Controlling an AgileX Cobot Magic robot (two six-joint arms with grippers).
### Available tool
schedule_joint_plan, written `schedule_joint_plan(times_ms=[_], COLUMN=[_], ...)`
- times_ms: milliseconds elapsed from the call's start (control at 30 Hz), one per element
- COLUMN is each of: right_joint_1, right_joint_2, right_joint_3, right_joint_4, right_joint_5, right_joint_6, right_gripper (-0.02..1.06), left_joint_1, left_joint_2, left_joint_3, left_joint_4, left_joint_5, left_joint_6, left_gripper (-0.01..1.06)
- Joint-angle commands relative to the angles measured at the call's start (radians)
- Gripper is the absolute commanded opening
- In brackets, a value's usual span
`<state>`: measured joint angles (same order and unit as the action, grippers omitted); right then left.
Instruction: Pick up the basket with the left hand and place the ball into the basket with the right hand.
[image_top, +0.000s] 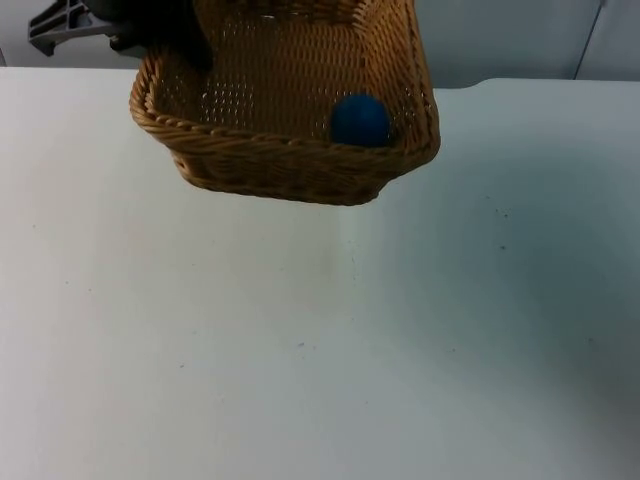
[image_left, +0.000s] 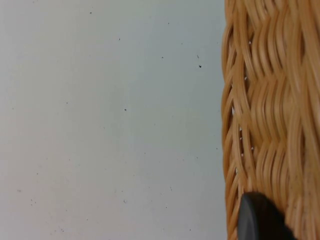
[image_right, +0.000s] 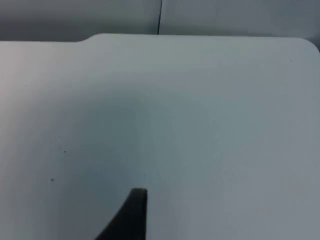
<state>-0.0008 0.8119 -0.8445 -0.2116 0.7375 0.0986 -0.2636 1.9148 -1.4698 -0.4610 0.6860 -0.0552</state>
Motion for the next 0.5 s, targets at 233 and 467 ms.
schedule_joint_plan(times_ms=[233,467], right_joint_1=[0.004,0.057], right_joint_2=[0.011,0.053], right_joint_3=[0.003,0.003], right_joint_4=[-0.025,-0.081], right_joint_5=[-0.024,-0.024], right_joint_6=[0.010,0.026], right_gripper=[1.03,1.03], left_joint_1=[0.001,0.001], left_joint_2=[-0.006,0.097], left_joint_3=[0.155,0.218], left_joint_4=[-0.176,-0.341], left_joint_5=[-0.254,-0.304], left_joint_6=[0.114,0.268], left_gripper=[0.00,0.00])
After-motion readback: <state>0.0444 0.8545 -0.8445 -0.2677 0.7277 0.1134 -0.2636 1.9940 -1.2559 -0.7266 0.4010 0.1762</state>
